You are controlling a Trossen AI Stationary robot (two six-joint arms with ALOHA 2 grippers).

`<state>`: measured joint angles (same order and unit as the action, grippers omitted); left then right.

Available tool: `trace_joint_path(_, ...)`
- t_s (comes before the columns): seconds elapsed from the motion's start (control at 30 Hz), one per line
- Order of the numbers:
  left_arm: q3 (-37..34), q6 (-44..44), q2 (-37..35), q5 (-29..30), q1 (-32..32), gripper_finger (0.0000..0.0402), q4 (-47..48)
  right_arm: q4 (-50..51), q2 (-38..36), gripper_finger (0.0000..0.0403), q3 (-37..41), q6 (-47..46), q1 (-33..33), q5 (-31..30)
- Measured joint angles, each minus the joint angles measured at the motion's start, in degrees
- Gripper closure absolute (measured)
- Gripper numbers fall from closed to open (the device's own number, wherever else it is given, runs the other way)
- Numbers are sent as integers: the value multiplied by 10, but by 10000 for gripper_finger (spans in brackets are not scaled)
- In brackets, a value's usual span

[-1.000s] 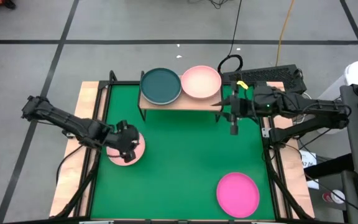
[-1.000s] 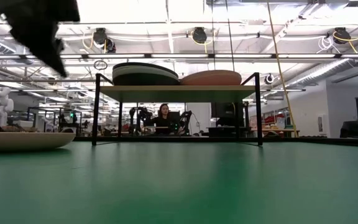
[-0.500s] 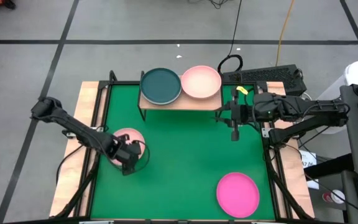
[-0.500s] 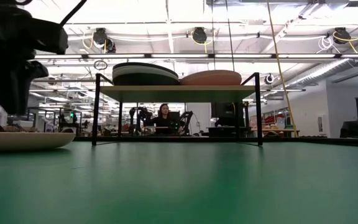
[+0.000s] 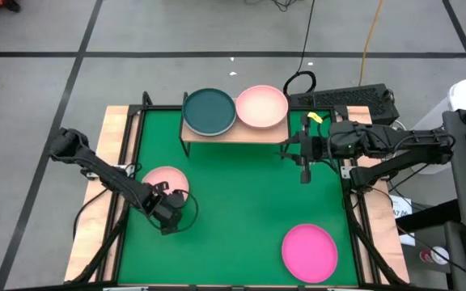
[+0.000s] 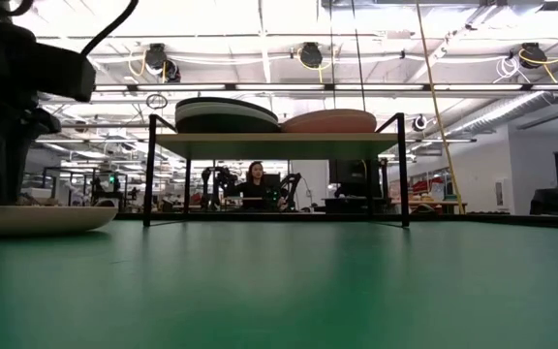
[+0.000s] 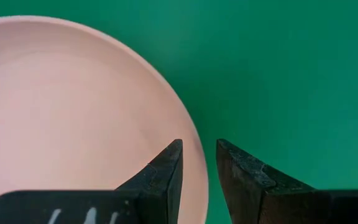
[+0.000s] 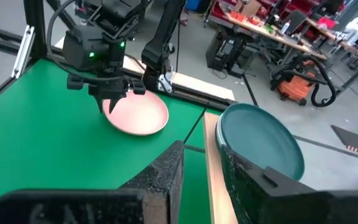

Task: Place and stack plates onto a shelf
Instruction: Stack the light yellow plate on top of the other light yellow plate on the shelf

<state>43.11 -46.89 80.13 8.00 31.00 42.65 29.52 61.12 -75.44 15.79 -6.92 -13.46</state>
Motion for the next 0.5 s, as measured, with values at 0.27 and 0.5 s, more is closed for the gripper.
trace_joint_path(0.27, 0, 14, 40, 0, -1, 298, -1, 20, 12, 309, 1, -25, 0, 0)
trace_joint_path(0.5, 0, 41, 45, 1, -3, 328, 0, 20, 14, 309, 1, -31, 0, 0)
